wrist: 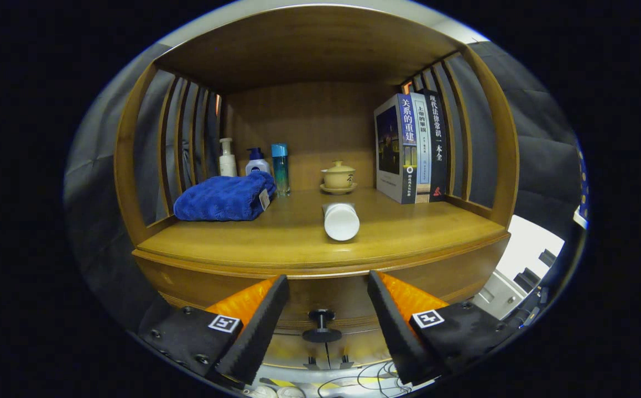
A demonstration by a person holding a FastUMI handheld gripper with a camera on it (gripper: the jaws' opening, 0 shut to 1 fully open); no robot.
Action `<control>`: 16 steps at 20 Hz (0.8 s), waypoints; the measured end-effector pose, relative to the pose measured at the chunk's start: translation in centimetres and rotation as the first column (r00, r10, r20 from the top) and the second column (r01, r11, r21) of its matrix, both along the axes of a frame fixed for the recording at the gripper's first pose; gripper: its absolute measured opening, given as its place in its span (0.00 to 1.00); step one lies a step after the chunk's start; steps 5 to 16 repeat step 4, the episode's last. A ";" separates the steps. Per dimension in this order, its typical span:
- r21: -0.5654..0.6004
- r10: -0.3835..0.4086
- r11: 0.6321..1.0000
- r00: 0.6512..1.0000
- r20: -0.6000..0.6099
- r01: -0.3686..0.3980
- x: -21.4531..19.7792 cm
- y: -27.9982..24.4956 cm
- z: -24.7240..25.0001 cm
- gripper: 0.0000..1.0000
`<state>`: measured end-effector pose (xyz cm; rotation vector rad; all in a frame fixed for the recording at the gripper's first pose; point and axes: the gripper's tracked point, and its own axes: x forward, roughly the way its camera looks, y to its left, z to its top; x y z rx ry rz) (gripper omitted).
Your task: Pull open the drawer, take out the items inside it, and place them on the countertop above the cabinet.
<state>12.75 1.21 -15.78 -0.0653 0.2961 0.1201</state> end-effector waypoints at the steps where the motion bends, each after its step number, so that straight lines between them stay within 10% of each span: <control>1: -0.001 -0.002 1.000 1.000 0.006 0.002 -0.1 0.0 0.2 0.97; 16: 0.030 -0.009 1.000 1.000 -0.002 0.009 -0.1 0.0 0.0 0.97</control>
